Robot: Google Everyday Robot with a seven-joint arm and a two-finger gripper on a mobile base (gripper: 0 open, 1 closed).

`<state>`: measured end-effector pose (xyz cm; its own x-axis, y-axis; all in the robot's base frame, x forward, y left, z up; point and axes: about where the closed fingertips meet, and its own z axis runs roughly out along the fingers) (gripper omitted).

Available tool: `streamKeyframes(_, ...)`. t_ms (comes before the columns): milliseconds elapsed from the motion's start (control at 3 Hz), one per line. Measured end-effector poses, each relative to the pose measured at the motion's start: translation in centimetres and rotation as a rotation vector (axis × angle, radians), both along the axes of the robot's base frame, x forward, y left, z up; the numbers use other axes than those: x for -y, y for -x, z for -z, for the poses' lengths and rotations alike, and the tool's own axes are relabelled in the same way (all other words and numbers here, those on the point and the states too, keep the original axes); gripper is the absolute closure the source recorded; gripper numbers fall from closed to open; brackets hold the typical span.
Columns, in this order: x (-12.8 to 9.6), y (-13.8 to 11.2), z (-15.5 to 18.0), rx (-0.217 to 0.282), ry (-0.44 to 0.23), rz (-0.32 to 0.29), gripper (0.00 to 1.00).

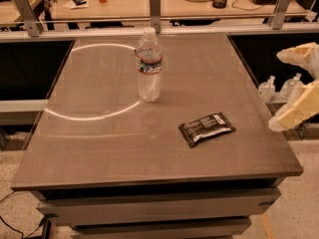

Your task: Knock water bottle over

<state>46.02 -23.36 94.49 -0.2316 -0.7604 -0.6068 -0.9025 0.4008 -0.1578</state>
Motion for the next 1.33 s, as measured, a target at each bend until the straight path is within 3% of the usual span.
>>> streamKeyframes(333,-1.8,-0.9,0.2,0.118,-0.212,-0.041,0.0)
streamKeyframes(667,-4.7,-1.3,-1.0,0.187,-0.403,-0.043,0.0)
streamKeyframes(1000,-6.7,-2.2,-1.5,0.205,-0.58,0.016,0.0)
streamKeyframes(1333,-8.4,-3.0,-1.4,0.182,-0.68,0.055,0.0)
